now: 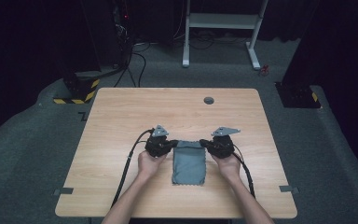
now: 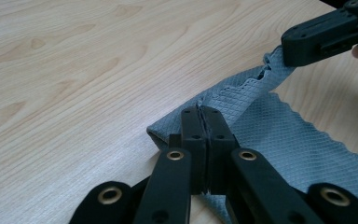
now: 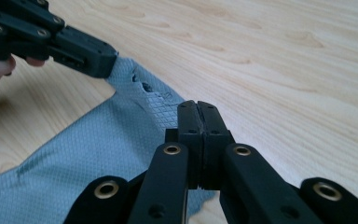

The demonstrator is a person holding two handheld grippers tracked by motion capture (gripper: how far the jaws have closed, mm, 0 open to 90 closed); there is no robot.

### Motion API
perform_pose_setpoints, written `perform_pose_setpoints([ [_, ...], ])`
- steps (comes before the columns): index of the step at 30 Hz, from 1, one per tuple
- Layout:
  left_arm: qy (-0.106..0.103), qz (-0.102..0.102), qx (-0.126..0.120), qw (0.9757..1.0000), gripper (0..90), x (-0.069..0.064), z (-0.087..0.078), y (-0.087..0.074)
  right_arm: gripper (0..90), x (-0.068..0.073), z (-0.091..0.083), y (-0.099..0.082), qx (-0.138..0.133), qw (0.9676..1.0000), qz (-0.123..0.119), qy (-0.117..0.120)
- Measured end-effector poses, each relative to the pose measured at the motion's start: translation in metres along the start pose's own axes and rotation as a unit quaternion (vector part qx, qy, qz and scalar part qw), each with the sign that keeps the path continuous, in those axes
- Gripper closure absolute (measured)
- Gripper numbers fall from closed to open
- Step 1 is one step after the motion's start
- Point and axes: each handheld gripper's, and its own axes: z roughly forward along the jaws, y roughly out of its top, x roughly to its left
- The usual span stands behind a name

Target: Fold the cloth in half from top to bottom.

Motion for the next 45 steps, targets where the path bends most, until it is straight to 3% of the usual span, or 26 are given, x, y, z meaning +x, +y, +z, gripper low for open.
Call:
perform_pose_setpoints([
  [11, -0.01, 0.018, -0.001, 0.9998, 88.9, -0.01, -0.007, -0.004, 89.6, 0.005, -0.01, -0.006, 0.002, 1.0, -0.01, 0.0],
  [16, -0.01, 0.016, 0.005, 0.9998, 88.9, -0.012, -0.008, -0.007, 89.6, 0.006, -0.011, -0.011, -0.003, 0.9999, -0.006, 0.011],
  [23, -0.015, 0.015, -0.008, 0.9997, 88.9, -0.017, -0.016, -0.01, 89.6, 0.011, -0.017, -0.014, -0.011, 0.9996, -0.011, 0.022],
  [45, -0.041, 0.007, -0.021, 0.9989, 88.9, -0.025, -0.026, -0.027, 89.5, 0.024, -0.026, -0.029, -0.008, 0.9994, -0.017, 0.03],
])
